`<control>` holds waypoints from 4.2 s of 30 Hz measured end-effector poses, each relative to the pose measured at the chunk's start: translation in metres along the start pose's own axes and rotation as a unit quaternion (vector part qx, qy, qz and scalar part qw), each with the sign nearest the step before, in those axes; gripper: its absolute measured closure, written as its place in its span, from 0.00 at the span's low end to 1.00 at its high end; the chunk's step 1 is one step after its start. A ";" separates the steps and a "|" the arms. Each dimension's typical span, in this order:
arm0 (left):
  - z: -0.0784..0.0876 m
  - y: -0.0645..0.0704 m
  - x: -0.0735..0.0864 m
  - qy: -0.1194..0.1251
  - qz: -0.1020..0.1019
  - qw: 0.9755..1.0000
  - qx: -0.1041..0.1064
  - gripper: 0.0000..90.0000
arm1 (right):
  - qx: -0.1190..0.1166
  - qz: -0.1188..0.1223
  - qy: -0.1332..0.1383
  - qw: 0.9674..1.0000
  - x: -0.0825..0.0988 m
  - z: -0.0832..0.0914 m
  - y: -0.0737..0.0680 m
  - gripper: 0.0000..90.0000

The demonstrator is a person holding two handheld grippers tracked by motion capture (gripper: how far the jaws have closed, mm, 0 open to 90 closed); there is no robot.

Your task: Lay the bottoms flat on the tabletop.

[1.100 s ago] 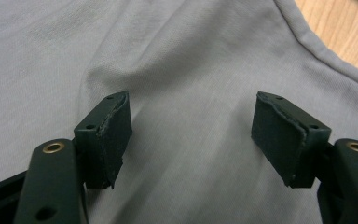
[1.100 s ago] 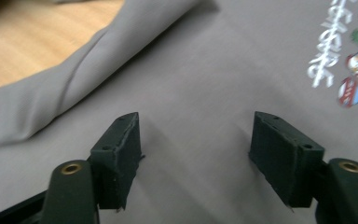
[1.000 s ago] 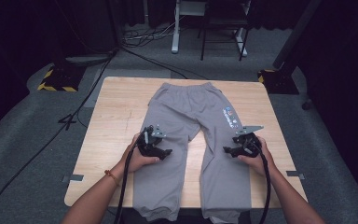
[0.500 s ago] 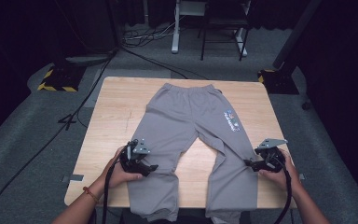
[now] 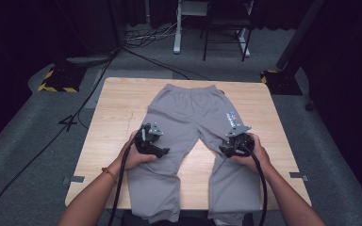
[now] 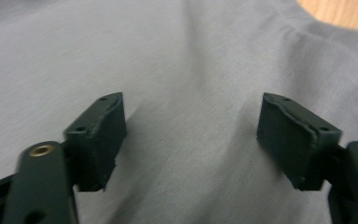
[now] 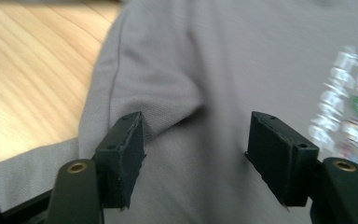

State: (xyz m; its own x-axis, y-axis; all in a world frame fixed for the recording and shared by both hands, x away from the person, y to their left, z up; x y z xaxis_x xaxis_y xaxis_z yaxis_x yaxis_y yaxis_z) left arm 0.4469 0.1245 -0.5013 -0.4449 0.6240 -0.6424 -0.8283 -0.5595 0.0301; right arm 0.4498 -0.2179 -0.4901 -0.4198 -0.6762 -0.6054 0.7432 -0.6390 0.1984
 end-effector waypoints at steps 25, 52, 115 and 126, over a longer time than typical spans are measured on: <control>0.038 0.064 0.024 0.033 -0.019 0.999 0.032 0.28 | -0.083 -0.003 0.081 0.993 0.014 0.049 -0.037 0.34; -0.072 -0.055 -0.078 0.038 0.056 0.997 -0.048 0.21 | 0.006 -0.141 0.065 0.988 -0.037 -0.069 0.070 0.30; 0.068 0.164 0.078 0.005 -0.072 0.992 0.105 0.33 | -0.173 0.025 0.024 0.984 0.083 0.090 -0.129 0.29; 0.040 0.088 0.009 0.045 -0.069 0.997 0.005 0.27 | -0.038 -0.008 0.075 0.996 0.039 0.079 -0.059 0.34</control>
State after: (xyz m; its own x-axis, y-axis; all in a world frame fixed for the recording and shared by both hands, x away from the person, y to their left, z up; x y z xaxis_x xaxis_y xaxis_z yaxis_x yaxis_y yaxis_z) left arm 0.3563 0.1030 -0.4735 -0.2939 0.6426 -0.7076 -0.8835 -0.4652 -0.0555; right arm 0.3482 -0.2356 -0.4641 -0.3536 -0.5996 -0.7180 0.7769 -0.6158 0.1316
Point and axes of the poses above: each handheld gripper's, and its own axes: z roughly backward along the jaws, x roughly out of its underside, y roughly to its right, the point moved 1 cm from there along -z, roughly forward along the jaws, and after that the axes turned 1 degree about x, right-handed, at the moved point
